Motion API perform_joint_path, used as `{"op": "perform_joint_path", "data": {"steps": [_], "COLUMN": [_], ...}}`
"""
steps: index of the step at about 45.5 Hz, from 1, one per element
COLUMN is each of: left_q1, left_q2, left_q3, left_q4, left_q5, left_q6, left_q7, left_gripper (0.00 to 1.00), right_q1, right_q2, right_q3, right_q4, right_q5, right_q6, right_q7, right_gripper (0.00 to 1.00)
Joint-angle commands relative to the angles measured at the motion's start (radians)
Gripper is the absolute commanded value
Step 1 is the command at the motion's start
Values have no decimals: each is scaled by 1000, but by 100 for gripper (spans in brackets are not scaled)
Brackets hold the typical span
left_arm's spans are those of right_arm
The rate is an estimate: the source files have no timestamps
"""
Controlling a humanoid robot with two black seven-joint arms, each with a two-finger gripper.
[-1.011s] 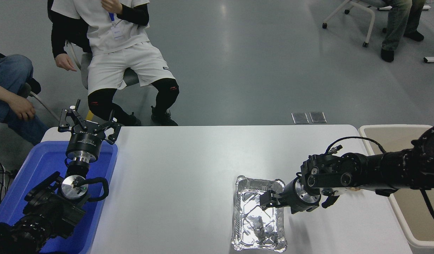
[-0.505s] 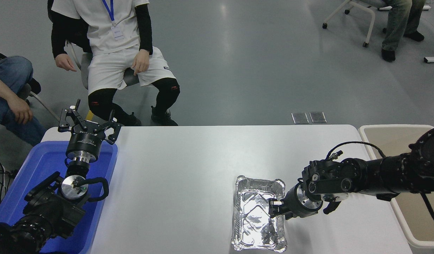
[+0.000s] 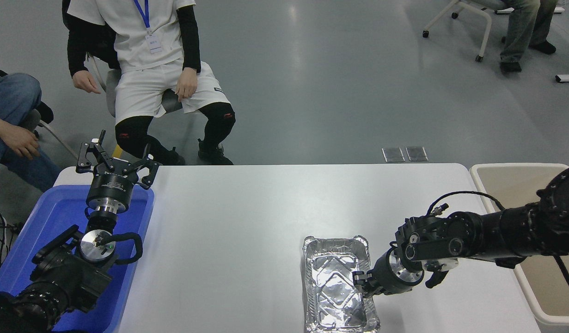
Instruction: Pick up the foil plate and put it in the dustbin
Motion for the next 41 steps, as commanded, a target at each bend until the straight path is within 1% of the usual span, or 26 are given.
{"op": "perform_joint_path", "data": {"steps": [1,10,16,19,34,41], "left_q1": [0,0,0,0,0,0], "left_q2": [0,0,0,0,0,0], "left_q3": [0,0,0,0,0,0], "left_q4": [0,0,0,0,0,0], "left_q5": [1,-1,1,1,1,1], "left_q6": [0,0,0,0,0,0], "left_q7": [0,0,0,0,0,0], "left_gripper": [99,99,99,99,99,99], "right_q1": [54,166,289,358,625,693], "right_q2": [-48,-127,-147,-182,-260,-283], "right_q3": [0,-13,-72,-98,-184,-187], "right_q4": [58,149,184,198,251,255], "right_q5": [0,-11,-13,-13,-14,-14], "right_q6": [12,101,196,251,426,472], "right_q7": [0,-3,-5,-5,-15,-41], "right_gripper": [0,0,0,0,0,0]}}
